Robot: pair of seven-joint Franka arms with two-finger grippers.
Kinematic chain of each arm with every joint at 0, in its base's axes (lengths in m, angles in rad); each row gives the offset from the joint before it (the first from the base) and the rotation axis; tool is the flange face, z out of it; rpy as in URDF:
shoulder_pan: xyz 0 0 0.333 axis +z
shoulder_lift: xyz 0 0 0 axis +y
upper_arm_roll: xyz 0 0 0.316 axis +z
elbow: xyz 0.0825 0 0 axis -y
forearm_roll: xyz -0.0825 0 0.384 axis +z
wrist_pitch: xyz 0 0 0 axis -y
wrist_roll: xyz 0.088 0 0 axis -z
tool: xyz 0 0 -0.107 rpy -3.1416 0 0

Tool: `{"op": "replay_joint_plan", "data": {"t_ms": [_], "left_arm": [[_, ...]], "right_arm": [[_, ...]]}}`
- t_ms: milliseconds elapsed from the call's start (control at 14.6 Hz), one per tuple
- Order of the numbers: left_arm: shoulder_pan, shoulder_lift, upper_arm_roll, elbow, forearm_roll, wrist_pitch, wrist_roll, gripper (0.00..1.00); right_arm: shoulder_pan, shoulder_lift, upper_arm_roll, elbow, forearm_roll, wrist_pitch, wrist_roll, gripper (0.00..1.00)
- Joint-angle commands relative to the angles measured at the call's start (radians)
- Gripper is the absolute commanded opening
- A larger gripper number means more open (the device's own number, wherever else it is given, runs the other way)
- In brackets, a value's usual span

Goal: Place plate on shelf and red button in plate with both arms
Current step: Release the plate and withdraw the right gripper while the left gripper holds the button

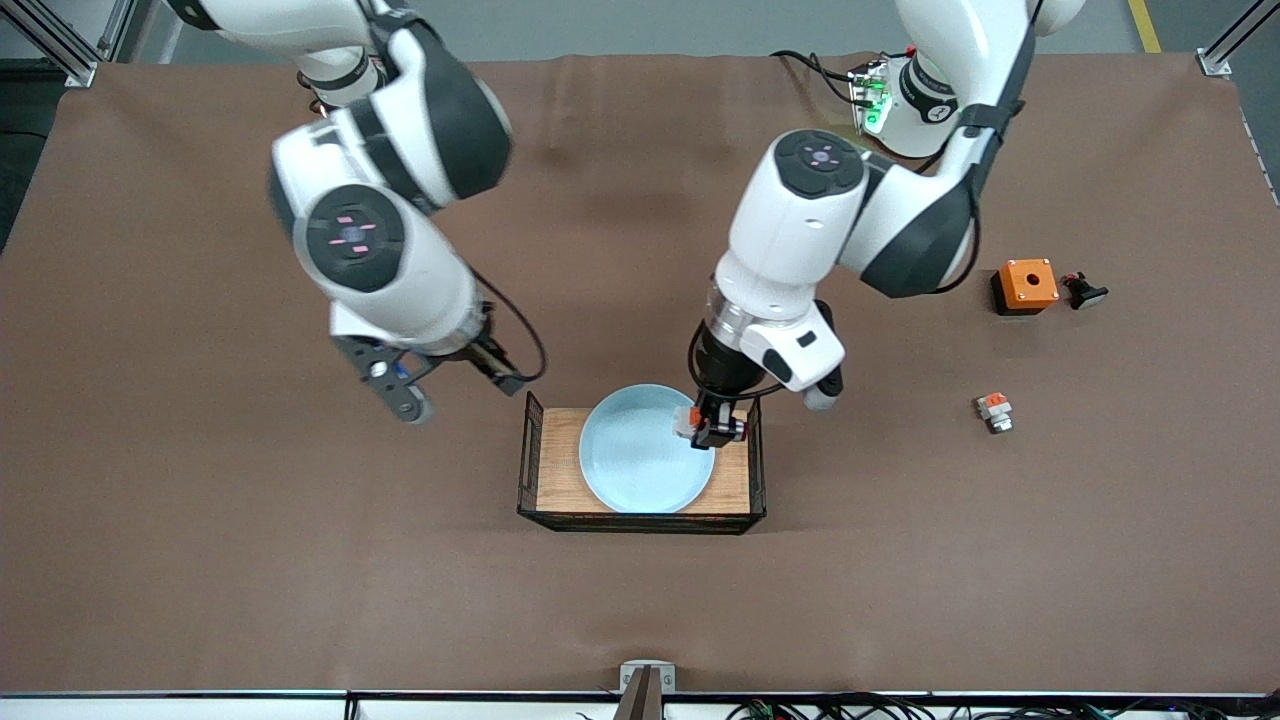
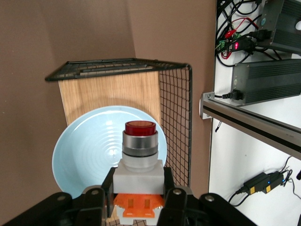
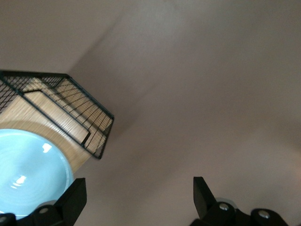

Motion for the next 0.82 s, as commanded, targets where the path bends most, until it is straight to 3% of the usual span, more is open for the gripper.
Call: {"op": "replay_joint_plan", "data": {"t_ms": [0, 274, 753], "left_arm": [[-0.094, 0.06, 0.09, 0.062, 0.021, 0.002, -0.067, 0.21], [-0.126, 0.093, 0.101, 0.08, 0.021, 0.001, -0.124, 0.21], [-0.165, 0.141, 0.096, 0.084, 0.021, -0.008, -0.066, 0.22]], "right_arm": [[-0.097, -0.061, 0.015, -0.042, 0.011, -0.046, -0.221, 1.0], [-0.192, -0.158, 0.015, -0.157, -0.033, -0.045, -0.474, 1.0], [-0.419, -0.196, 0.015, -0.159, -0.055, -0.042, -0.961, 1.0]]}}
